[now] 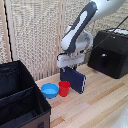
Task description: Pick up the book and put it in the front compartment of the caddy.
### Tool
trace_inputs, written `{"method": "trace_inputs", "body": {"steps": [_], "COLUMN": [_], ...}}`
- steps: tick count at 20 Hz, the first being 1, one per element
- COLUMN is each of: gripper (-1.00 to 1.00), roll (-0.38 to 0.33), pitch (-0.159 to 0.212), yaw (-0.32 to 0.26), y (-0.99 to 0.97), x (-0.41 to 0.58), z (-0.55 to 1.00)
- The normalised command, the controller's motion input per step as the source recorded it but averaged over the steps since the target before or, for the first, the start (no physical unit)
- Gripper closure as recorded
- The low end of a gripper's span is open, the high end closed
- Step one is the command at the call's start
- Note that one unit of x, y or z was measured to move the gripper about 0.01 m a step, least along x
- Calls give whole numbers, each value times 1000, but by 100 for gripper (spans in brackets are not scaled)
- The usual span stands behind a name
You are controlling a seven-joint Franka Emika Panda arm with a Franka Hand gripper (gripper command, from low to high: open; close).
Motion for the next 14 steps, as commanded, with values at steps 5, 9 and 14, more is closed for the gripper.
{"method": "trace_inputs", "body": {"steps": [5,9,14], "gripper": [100,100,100], "roll": [-3,-4,-14], "pitch": [2,5,24], "yaw": [189,125,1], "y": [-117,-52,7], "x": [146,66,8], "z": [-61,-73,-43]}}
